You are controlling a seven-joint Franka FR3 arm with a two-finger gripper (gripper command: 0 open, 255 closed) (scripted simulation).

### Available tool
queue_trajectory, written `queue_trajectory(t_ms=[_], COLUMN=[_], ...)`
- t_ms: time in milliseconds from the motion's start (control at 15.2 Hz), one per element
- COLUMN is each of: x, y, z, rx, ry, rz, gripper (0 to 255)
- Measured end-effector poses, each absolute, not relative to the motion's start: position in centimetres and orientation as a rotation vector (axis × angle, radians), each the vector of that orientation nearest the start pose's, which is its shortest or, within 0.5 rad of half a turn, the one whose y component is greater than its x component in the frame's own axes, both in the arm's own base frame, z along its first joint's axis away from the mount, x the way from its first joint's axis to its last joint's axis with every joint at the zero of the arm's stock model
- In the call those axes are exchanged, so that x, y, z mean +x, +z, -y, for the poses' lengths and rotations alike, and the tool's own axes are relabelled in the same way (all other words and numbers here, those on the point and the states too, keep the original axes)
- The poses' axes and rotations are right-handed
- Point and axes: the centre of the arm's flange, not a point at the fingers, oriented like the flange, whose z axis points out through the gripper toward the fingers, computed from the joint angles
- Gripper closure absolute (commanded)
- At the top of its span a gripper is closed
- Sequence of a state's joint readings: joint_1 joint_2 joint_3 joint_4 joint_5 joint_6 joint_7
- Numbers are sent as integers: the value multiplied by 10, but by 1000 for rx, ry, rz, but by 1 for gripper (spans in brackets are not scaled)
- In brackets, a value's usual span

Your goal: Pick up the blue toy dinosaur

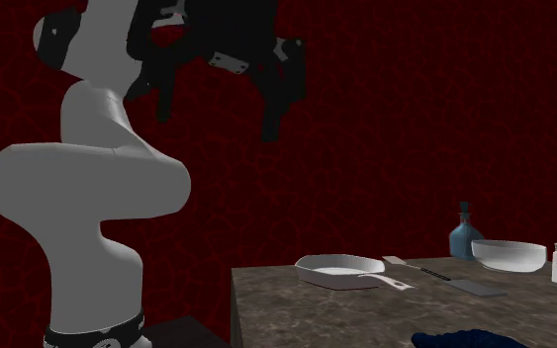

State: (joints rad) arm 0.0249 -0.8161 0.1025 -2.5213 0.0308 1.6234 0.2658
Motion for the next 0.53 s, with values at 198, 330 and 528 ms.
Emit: queue_trajectory(t_ms=[198,330,528], x=[299,307,317], y=[504,491,469], z=[-78,-99,-127], rx=[-3180,-3176,-3169], ry=[94,79,55], rz=[-337,-374,-430], gripper=[0,0,0])
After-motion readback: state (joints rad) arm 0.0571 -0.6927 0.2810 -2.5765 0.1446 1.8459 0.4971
